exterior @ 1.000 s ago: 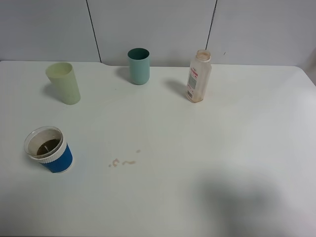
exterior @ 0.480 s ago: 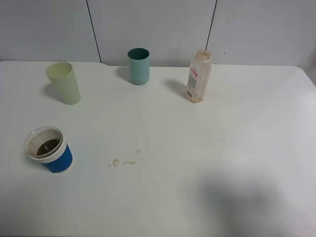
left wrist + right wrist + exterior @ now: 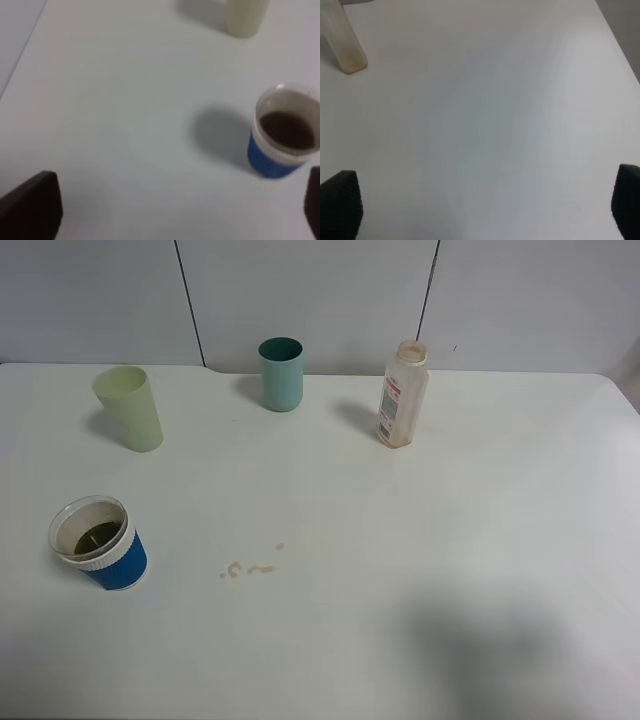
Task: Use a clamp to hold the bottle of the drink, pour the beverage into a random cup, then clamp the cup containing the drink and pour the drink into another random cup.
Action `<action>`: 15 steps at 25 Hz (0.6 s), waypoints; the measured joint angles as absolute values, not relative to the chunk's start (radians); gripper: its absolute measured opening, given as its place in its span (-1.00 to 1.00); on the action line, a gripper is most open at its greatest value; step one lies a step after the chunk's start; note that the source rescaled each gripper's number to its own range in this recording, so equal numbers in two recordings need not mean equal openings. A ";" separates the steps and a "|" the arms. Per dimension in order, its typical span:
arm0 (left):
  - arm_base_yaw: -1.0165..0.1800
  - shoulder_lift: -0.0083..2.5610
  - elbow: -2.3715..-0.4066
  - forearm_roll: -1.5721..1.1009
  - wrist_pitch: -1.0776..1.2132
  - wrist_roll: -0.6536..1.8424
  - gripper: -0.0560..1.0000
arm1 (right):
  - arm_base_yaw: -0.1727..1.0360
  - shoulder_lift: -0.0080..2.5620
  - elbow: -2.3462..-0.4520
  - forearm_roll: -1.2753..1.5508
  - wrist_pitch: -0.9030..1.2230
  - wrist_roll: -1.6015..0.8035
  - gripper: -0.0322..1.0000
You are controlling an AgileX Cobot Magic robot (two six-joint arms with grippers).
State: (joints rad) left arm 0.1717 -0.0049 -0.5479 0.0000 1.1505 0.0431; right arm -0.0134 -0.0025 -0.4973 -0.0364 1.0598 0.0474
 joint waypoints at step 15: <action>0.172 -0.007 -0.505 -0.005 1.057 -0.006 0.88 | -0.013 -0.002 -0.497 -0.036 1.060 0.047 1.00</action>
State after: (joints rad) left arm 0.1717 -0.0068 -0.5052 -0.0053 1.0566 -0.0061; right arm -0.0134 -0.0025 -0.4973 -0.0364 1.0598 0.0474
